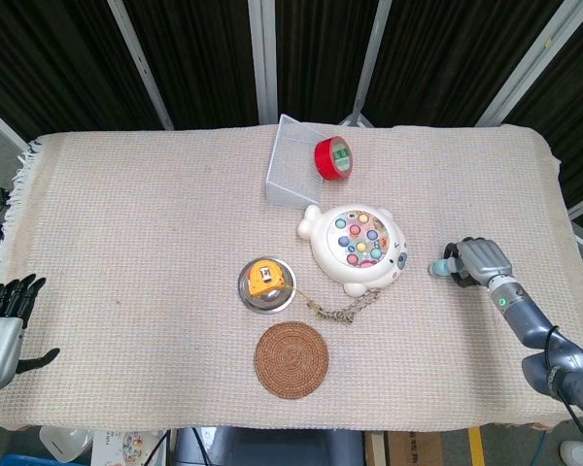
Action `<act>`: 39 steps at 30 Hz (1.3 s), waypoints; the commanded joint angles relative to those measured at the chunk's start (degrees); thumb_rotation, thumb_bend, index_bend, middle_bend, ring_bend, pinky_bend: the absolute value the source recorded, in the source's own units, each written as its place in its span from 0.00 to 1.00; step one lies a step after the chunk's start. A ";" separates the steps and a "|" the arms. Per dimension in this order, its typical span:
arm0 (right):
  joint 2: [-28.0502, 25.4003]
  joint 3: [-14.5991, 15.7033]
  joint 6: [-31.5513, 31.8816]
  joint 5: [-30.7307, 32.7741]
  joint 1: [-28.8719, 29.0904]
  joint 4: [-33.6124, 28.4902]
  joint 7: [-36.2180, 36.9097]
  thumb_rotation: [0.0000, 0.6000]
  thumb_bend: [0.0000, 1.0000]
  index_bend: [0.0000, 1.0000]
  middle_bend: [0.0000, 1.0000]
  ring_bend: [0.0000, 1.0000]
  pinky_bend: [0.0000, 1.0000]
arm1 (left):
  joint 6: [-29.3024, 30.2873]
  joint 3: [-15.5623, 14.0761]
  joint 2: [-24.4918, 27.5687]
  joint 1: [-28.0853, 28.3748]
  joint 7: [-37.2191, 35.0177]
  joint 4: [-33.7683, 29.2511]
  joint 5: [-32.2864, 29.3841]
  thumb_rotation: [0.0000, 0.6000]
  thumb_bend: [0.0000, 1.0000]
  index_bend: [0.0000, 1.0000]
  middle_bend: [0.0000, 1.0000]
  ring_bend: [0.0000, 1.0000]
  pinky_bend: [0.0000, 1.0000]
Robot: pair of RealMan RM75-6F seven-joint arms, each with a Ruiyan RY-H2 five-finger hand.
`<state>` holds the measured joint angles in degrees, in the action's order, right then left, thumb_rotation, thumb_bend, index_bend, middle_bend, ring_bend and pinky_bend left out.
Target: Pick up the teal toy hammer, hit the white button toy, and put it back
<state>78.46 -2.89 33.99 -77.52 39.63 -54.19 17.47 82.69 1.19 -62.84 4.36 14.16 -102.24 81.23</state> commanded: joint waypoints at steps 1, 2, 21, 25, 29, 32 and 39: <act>-0.25 -0.37 -0.62 0.70 0.34 -0.42 -0.98 1.00 0.49 0.42 0.41 0.23 0.23 | -0.04 -0.04 -0.05 -0.03 -0.09 0.07 -0.06 1.00 0.10 0.05 0.00 0.00 0.00; -0.27 -0.44 -0.81 0.95 0.42 -0.52 -1.46 1.00 0.49 0.42 0.41 0.23 0.22 | -0.05 -0.07 -0.08 -0.05 -0.12 0.14 -0.07 1.00 0.10 0.05 0.00 0.00 0.00; -4.02 -1.93 1.83 3.79 -1.08 -7.45 -5.08 1.00 0.40 0.00 0.08 0.00 0.00 | 0.78 0.32 -0.04 -0.15 -0.53 0.32 0.09 1.00 0.10 0.05 0.00 0.00 0.00; -7.74 -2.94 7.45 3.73 -4.02 -12.57 -3.05 1.00 0.40 0.00 0.08 0.00 0.00 | 1.12 0.50 -0.36 -0.36 -1.26 0.78 -0.19 1.00 0.10 0.05 0.00 0.00 0.00; -11.71 -3.15 14.39 3.09 -8.12 -18.49 -1.55 1.00 0.40 0.00 0.08 0.00 0.00 | 1.60 0.71 -0.94 -0.68 -2.31 1.55 -0.51 1.00 0.10 0.05 0.00 0.00 0.00; -13.59 -3.19 22.01 2.33 -12.60 -22.95 0.33 1.00 0.40 0.03 0.08 0.00 0.00 | 2.24 0.74 -1.37 -1.12 -3.26 2.17 -0.54 1.00 0.10 0.05 0.00 0.00 0.00; -12.74 -1.51 38.45 -0.58 -22.12 -27.47 -1.21 1.00 0.40 0.06 0.08 0.00 0.00 | 4.11 0.60 -2.45 -2.30 -4.97 3.53 -0.02 1.00 0.10 0.05 0.00 0.00 0.00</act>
<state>66.00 -5.37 66.37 -76.42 22.31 -78.60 17.05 86.70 1.86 -65.23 2.13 9.29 -98.79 81.12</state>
